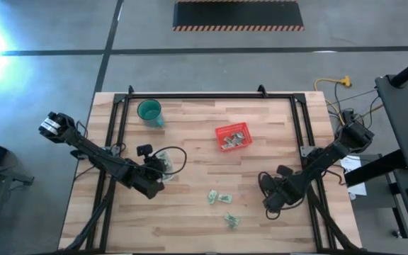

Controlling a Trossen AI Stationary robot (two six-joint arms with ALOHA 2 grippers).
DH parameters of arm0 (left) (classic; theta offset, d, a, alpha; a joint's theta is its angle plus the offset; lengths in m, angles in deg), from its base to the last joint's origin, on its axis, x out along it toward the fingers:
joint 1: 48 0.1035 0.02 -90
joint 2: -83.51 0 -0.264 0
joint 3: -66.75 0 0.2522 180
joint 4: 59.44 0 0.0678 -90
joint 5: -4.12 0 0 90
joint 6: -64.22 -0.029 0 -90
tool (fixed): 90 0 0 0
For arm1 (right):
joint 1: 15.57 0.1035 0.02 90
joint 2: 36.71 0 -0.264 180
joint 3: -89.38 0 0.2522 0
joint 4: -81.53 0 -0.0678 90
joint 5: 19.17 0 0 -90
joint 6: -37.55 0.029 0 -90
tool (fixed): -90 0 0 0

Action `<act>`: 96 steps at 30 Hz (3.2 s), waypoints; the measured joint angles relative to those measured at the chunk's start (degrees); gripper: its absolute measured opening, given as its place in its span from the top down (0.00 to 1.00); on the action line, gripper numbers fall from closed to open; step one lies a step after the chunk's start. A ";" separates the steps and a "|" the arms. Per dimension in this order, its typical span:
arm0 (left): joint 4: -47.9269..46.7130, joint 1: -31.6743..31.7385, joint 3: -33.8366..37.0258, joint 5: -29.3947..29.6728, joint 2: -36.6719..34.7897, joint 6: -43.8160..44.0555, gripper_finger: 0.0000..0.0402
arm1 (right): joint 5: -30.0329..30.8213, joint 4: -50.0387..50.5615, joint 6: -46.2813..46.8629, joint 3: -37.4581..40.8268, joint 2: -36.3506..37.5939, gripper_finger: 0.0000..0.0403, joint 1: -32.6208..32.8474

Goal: Pick and place items into bin
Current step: Put the light green stevia packet into the orange bin, then put the light green stevia packet into the transparent container

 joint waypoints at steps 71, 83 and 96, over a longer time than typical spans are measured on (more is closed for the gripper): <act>0.70 0.00 -0.04 0.04 0.00 -1.46 0.76 | 22.50 -23.61 -60.60 -9.33 -0.20 0.93 -44.18; 2.09 0.00 -0.02 0.17 -0.02 -2.97 0.76 | 22.32 -24.21 -61.33 -9.01 -0.20 0.87 -44.34; 8.22 0.00 0.02 -0.02 -0.02 -6.86 0.76 | 21.97 -24.07 -61.54 -8.90 -0.20 0.77 -43.79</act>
